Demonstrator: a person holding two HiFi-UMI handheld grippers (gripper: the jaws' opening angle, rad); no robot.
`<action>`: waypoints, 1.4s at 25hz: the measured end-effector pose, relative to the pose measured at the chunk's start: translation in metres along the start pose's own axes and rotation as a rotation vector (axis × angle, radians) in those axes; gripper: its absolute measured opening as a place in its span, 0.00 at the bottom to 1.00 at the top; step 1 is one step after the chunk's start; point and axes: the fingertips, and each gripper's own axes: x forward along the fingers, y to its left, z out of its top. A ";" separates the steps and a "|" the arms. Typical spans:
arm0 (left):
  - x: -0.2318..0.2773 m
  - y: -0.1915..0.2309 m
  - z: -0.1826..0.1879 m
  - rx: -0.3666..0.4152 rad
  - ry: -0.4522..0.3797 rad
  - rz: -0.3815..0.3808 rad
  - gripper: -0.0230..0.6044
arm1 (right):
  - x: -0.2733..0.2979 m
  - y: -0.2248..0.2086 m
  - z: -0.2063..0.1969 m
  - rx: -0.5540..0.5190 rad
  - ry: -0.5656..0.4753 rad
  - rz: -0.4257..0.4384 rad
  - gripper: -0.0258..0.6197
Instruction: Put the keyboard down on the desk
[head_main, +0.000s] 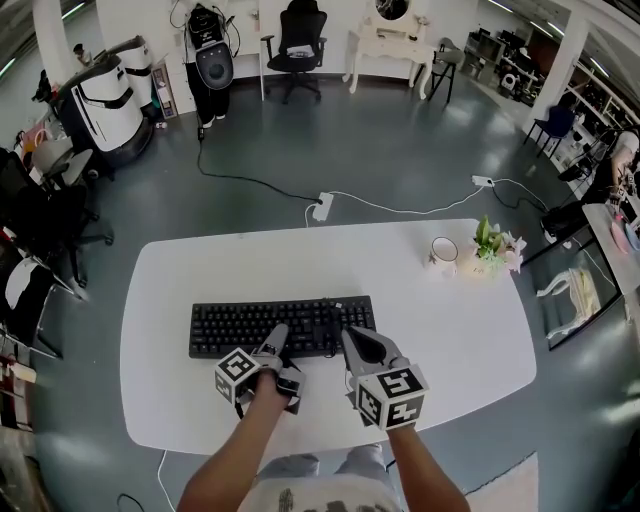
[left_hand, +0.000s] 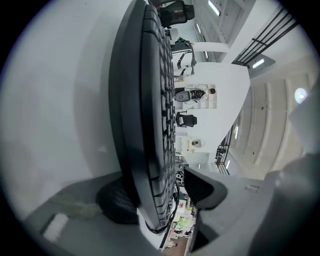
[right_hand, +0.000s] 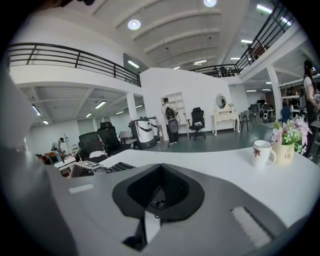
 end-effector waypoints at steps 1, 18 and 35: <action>0.000 0.000 0.000 -0.003 0.000 0.012 0.45 | 0.000 0.000 0.000 0.001 0.000 0.000 0.04; -0.004 0.003 -0.014 -0.002 0.194 0.222 0.62 | 0.007 0.001 -0.001 0.027 0.013 0.007 0.04; -0.034 0.013 -0.028 -0.038 0.265 0.211 0.63 | -0.012 0.008 -0.010 0.058 0.006 -0.051 0.04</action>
